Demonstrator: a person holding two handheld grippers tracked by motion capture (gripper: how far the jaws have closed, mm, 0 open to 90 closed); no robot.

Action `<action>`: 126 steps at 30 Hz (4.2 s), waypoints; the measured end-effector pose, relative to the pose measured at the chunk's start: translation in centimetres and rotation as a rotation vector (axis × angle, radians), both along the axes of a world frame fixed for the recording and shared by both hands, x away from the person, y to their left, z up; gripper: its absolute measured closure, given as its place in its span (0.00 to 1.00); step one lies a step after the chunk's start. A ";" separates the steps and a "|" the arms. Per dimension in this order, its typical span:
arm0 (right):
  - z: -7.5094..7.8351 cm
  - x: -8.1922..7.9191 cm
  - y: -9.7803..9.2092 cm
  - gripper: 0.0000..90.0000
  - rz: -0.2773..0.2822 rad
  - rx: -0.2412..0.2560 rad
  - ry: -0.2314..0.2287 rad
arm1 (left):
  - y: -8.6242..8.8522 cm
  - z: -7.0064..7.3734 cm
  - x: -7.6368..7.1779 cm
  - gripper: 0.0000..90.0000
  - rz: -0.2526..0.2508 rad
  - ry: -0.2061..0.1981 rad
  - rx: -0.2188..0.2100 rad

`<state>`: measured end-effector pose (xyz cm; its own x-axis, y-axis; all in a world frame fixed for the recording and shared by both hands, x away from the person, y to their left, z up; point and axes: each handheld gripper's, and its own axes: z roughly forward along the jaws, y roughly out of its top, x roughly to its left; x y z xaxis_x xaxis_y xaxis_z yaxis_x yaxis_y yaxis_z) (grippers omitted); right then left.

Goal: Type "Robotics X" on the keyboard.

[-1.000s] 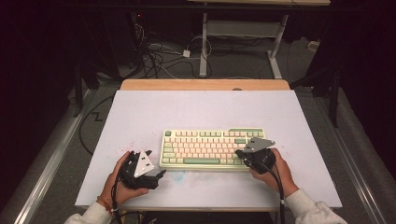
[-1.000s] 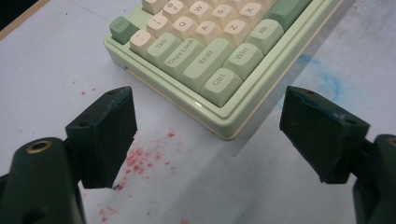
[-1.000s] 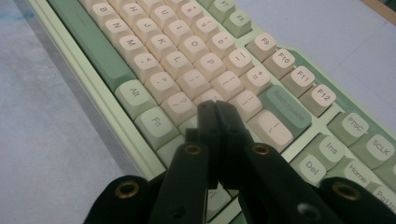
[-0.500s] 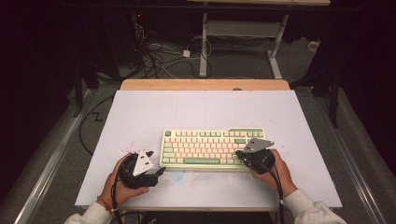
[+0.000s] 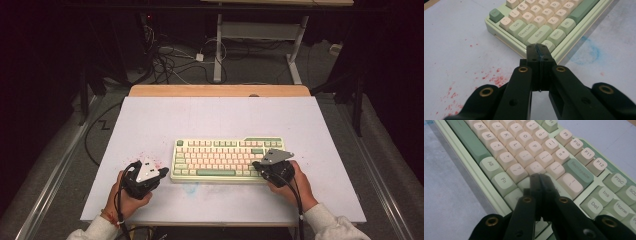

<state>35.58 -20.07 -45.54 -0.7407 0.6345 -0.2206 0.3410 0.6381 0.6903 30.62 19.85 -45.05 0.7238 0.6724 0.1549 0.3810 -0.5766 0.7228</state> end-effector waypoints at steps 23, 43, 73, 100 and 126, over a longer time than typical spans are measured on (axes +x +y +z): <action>-0.1 0.0 0.0 1.00 -0.002 0.004 -0.007 | -1.1 1.9 1.1 0.97 -0.005 0.037 0.023; -0.1 -0.1 0.0 1.00 -0.006 0.001 -0.013 | -5.2 2.7 3.5 0.97 -0.080 0.076 0.093; -0.1 -0.2 0.1 1.00 -0.006 -0.002 -0.015 | -9.6 1.6 5.7 0.97 -0.167 0.129 0.171; -0.1 -0.2 0.0 1.00 -0.003 -0.004 -0.016 | -9.8 0.5 6.5 0.97 -0.149 0.144 0.197; -0.1 -0.2 0.0 1.00 -0.001 -0.005 -0.018 | -8.9 1.8 5.9 0.93 -0.124 0.060 0.135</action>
